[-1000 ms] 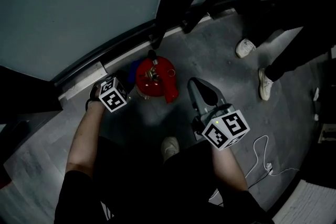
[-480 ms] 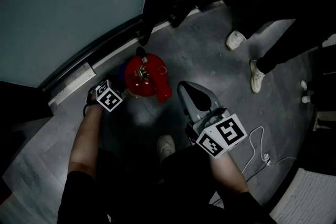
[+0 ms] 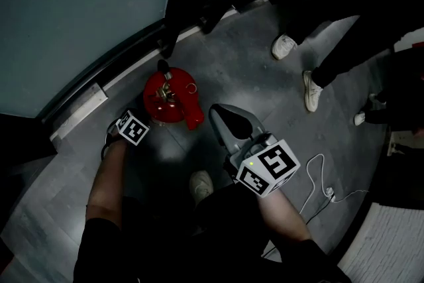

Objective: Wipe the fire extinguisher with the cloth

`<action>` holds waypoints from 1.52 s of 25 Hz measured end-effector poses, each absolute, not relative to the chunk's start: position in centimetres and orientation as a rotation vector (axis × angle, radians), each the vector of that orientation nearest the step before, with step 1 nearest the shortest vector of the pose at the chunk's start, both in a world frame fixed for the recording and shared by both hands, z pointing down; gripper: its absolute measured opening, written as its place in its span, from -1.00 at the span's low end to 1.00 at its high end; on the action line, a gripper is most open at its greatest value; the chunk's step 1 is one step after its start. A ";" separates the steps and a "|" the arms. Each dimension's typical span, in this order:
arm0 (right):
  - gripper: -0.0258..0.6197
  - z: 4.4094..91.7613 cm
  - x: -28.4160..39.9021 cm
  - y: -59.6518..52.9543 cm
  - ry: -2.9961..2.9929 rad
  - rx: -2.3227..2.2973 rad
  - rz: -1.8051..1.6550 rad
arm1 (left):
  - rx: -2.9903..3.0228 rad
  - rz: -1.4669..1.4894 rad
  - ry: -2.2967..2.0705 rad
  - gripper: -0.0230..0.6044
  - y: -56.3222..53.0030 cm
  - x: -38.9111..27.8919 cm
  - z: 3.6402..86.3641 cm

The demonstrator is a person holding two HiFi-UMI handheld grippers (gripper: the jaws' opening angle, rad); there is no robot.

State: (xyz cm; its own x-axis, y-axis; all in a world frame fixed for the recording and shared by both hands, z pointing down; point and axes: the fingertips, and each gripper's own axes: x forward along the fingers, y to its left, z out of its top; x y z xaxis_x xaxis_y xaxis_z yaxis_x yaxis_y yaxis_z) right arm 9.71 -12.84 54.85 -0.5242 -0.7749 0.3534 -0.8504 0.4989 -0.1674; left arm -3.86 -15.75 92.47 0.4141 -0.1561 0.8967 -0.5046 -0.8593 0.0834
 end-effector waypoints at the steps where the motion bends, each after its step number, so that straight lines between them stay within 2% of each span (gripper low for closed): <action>1: -0.89 55.1 9.5 -12.9 -2.511 1.376 0.480 | 2.313 1.422 -0.545 -0.62 -15.0 -3.9 93.0; 5: -0.89 55.1 9.0 -13.2 -2.517 1.350 0.464 | 2.281 1.346 -0.569 -0.62 -13.2 -4.3 92.5; 10: -0.89 55.3 9.2 -14.3 -2.505 1.365 0.401 | 2.335 1.263 -0.719 -0.62 -14.9 -6.3 87.7; 16: -0.89 55.3 9.4 -16.8 -2.452 1.470 0.303 | 2.454 1.130 -0.933 -0.62 -17.7 -8.5 76.4; 21: -0.89 56.0 9.9 -18.2 -2.419 1.488 0.321 | 2.564 0.906 -0.969 -0.62 -17.0 -7.7 65.8; 25: -0.89 55.8 10.3 -18.6 -2.421 1.508 0.323 | 2.631 0.785 -0.873 -0.62 -15.2 -5.6 60.5; 31: -0.89 55.5 9.6 -18.4 -2.451 1.497 0.330 | 2.597 0.914 -0.886 -0.62 -14.3 -3.8 61.5; 38: -0.89 56.0 7.8 -18.5 -2.487 1.424 0.339 | 2.554 0.935 -0.893 -0.62 -13.4 -3.0 64.3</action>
State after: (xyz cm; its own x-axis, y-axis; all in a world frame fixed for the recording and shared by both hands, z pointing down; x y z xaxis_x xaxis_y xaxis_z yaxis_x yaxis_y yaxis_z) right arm 7.78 -18.52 56.02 -0.4881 -0.8071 0.3320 -0.8666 0.4935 -0.0743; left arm -2.97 -13.37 64.30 0.5997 -0.4560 0.6576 -0.6360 -0.7704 0.0458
